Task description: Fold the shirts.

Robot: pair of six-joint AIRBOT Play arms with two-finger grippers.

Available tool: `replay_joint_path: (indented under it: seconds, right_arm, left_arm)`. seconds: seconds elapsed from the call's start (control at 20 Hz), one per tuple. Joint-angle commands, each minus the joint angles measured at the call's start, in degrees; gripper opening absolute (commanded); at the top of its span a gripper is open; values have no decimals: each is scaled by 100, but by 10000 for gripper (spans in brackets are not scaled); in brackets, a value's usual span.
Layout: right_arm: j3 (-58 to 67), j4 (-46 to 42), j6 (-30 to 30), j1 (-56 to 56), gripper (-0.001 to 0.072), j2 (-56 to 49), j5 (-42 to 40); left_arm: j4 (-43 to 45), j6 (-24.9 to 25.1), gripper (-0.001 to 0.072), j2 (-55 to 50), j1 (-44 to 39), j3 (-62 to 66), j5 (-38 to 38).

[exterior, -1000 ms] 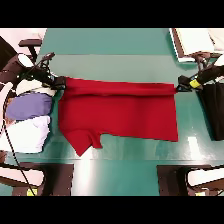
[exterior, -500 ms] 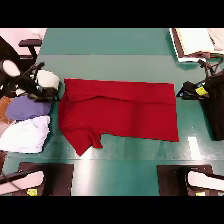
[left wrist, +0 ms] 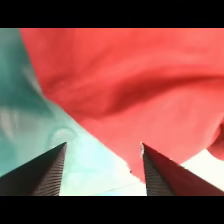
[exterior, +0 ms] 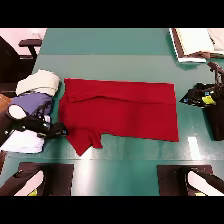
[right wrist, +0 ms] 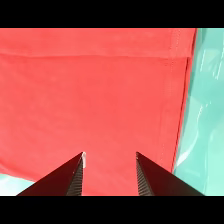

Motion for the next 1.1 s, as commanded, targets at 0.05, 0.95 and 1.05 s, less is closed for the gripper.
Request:
replay_joint_path:
  seconds: [0.05, 0.95, 1.05]
  right_arm:
    - [-81, 4, 2, -4, 378, 138, -4]
    - [-3034, 0, -516, -1910, 432, 138, 96]
    - [-3182, 343, -599, -1801, 430, 138, -116]
  left_arm:
    - [-785, -2, 550, 129, 7, -601, 726]
    - [-855, 332, 29, 789, 7, 651, -332]
    - [-857, 289, 29, 789, 7, 651, -306]
